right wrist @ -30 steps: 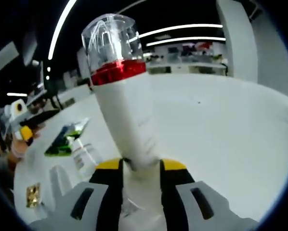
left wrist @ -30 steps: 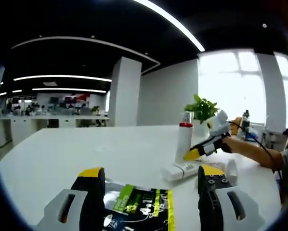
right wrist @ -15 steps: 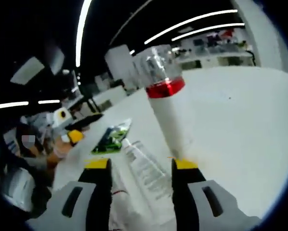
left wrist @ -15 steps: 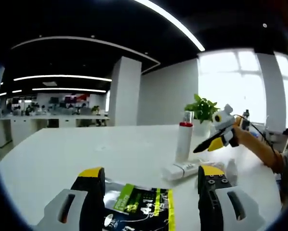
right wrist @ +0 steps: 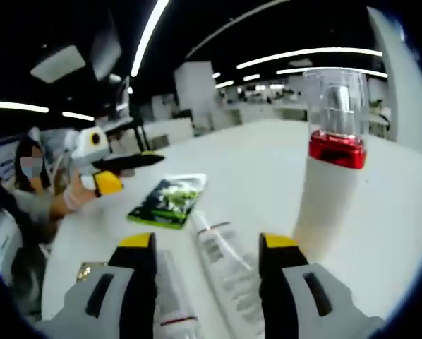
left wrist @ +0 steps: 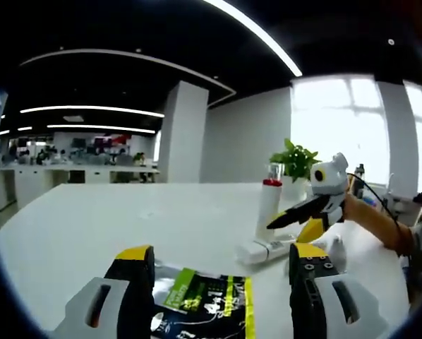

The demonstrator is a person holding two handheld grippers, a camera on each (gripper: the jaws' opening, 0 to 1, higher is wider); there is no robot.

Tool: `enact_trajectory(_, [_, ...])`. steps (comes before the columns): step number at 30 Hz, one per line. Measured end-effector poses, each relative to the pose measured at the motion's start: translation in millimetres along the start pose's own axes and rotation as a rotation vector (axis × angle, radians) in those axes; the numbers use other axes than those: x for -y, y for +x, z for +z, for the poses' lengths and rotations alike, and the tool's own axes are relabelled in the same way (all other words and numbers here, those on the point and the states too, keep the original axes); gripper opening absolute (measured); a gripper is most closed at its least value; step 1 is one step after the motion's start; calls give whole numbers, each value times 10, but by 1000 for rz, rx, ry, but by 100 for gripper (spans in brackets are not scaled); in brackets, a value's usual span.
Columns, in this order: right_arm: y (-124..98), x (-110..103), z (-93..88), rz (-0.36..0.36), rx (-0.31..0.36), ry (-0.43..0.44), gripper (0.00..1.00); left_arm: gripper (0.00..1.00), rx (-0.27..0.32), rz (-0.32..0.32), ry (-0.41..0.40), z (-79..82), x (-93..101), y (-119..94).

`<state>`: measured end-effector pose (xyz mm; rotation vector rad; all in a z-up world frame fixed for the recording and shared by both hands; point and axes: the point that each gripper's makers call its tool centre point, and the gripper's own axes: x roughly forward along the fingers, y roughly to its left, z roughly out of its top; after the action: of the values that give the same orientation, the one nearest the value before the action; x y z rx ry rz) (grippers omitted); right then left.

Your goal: Arrange the skincare products in the storage area until every visible bottle or jar stands upright without overlapping.

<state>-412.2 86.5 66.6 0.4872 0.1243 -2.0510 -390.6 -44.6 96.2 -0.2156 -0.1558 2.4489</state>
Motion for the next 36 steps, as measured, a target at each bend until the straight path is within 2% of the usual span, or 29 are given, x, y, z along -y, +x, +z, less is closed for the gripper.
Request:
enact_trajectory(4, [161, 66, 4, -1, -35, 0, 54, 80, -1, 1, -4, -3, -3, 1])
enact_trajectory(8, [283, 139, -192, -19, -193, -62, 54, 80, 0, 4, -3, -6, -6, -2])
enact_trajectory(13, [382, 206, -285, -39, -298, -123, 52, 80, 11, 6, 3, 26, -3, -16])
enact_trajectory(14, [404, 217, -262, -37, -293, -170, 49, 80, 12, 6, 3, 28, -3, -17])
enact_trajectory(16, [402, 220, -262, -47, -313, -147, 42, 80, 12, 6, 2, 27, -1, -18])
enact_trajectory(24, [395, 105, -279, -13, -340, -196, 34, 80, 12, 6, 6, 24, 3, -17])
enact_trajectory(29, [390, 60, -290, -14, -353, -163, 31, 80, 11, 9, 9, 20, -1, -18])
enact_trajectory(31, [375, 37, -259, -14, -330, -159, 30, 80, 12, 12, 10, 21, -8, -22])
enact_trajectory(36, [352, 23, -38, -19, -221, -141, 29, 80, 16, 12, 7, 27, -14, -25])
